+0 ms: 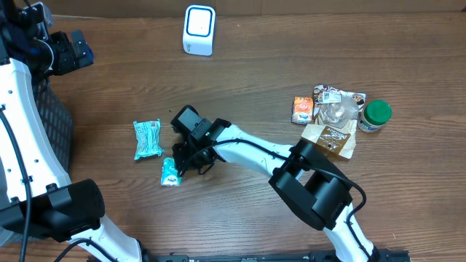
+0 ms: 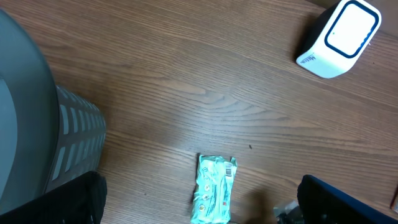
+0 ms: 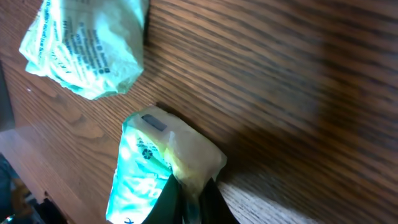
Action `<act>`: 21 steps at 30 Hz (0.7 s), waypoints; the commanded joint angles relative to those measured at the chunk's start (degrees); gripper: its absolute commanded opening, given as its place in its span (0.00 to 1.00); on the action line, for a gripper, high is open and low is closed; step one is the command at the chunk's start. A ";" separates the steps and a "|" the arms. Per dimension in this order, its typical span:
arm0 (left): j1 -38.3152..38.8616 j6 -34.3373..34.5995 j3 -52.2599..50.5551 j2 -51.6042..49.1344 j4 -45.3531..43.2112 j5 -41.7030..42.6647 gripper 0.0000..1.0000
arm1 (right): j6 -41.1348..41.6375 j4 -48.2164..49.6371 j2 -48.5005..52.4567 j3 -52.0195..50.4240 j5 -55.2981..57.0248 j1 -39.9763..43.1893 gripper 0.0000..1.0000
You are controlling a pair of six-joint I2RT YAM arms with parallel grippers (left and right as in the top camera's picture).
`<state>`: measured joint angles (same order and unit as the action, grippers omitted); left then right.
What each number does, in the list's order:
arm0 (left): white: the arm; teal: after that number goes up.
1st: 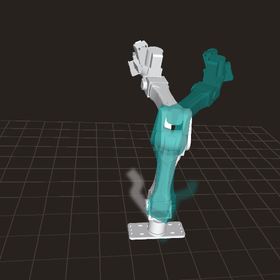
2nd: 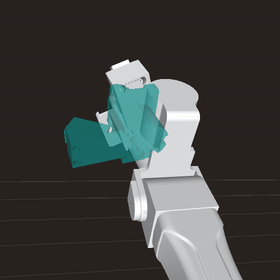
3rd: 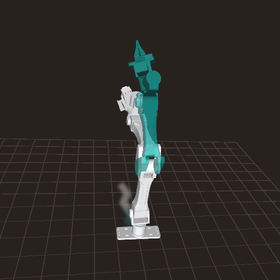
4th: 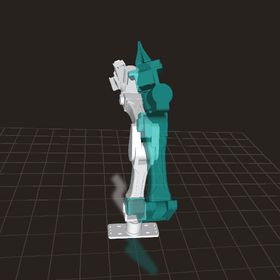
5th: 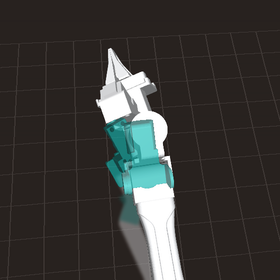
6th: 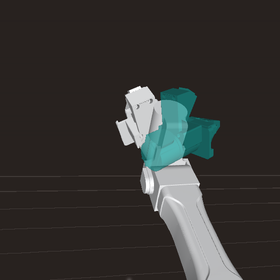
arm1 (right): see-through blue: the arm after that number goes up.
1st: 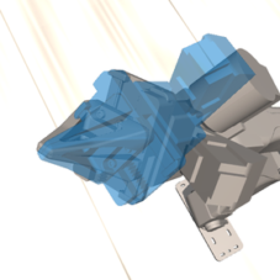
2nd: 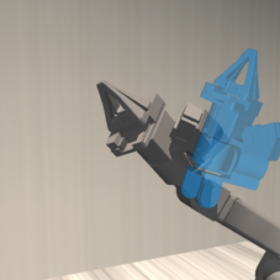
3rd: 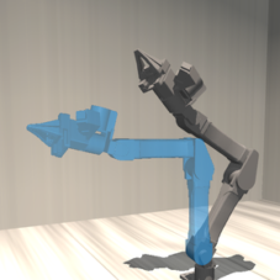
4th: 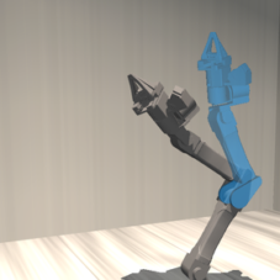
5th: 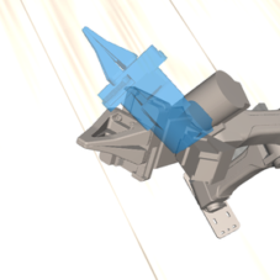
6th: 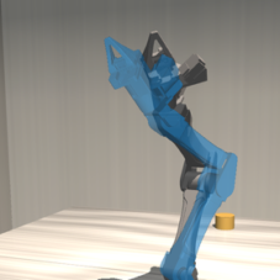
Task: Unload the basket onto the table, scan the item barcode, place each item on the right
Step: 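Move the right gripper over the mint-green packet mid-table, then lower the right gripper and grasp the mint-green packet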
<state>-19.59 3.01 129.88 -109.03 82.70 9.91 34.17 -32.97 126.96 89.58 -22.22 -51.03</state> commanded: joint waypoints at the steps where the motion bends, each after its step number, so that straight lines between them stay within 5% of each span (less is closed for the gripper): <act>1: 0.13 0.39 0.35 -0.02 -0.20 0.61 1.00 | -7.13 -3.69 -0.31 2.38 -2.89 4.35 0.04; 6: 0.13 0.39 0.35 -0.02 -0.20 0.61 1.00 | -27.39 -7.13 -3.21 3.63 -12.55 11.65 0.04; 10: 0.13 0.39 0.35 -0.02 -0.20 0.61 1.00 | -34.71 -9.73 -3.19 3.43 -9.77 14.60 0.04; 12: 0.17 0.39 0.35 -0.02 -0.20 0.61 1.00 | -34.67 -10.16 -3.19 3.45 -6.08 15.50 0.04; 15: 0.17 0.39 0.35 -0.02 -0.20 0.61 1.00 | -34.16 -10.27 -3.19 3.45 -4.81 16.50 0.41; 16: 0.17 0.39 0.35 -0.02 -0.20 0.61 1.00 | -32.02 -10.25 -3.19 3.45 -4.83 16.72 0.46; 21: 0.15 0.39 0.35 -0.02 -0.20 0.61 1.00 | -18.29 -14.01 -3.21 4.44 -4.85 17.70 0.49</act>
<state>-19.59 3.01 129.88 -109.03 82.70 9.91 7.77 -45.63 126.65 91.94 -27.64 -34.22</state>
